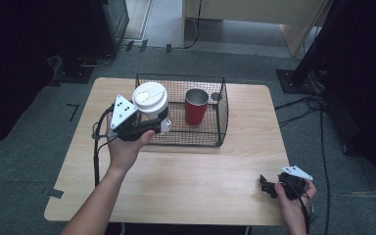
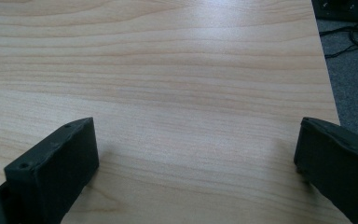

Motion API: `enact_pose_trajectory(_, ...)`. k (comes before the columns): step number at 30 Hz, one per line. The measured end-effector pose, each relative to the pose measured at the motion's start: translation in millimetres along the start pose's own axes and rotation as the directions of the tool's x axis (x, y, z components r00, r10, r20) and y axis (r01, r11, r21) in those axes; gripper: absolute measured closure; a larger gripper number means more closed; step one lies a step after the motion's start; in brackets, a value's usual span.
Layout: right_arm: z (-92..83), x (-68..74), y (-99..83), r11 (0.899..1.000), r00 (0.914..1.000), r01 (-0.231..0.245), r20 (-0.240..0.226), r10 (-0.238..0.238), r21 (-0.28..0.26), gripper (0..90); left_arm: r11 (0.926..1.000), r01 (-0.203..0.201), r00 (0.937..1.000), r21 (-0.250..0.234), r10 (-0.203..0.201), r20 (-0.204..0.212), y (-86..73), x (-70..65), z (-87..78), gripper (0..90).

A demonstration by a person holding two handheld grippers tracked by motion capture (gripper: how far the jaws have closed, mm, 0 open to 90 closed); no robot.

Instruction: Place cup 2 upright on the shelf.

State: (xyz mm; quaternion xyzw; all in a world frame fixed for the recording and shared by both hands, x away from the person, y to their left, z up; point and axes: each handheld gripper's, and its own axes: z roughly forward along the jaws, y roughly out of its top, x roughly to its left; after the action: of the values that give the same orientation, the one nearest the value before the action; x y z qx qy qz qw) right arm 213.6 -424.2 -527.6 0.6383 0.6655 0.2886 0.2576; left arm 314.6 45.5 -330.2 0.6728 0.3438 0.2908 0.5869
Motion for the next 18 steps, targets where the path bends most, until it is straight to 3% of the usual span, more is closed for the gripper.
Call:
enact_pose_trajectory(4,0.0,0.0,0.0,1.000,1.0000,-0.001,0.000,0.001,0.000,0.0,0.9999,-0.008,0.9998,-0.007,0.008,-0.020,-2.2,4.4,7.6,16.8)
enact_pose_trajectory(15,-0.1,0.1,0.0,1.000,1.0000,-0.001,0.000,0.001,0.001,0.0,0.9997,0.020,0.9974,-0.017,-0.021,-0.069,-16.0,18.7,32.1,16.8)
enact_pose_trajectory(18,0.0,0.0,0.0,1.000,1.0000,-0.001,0.000,0.001,0.000,0.0,1.0000,0.006,0.9958,-0.006,-0.007,-0.091,-20.8,20.5,39.5,16.8)
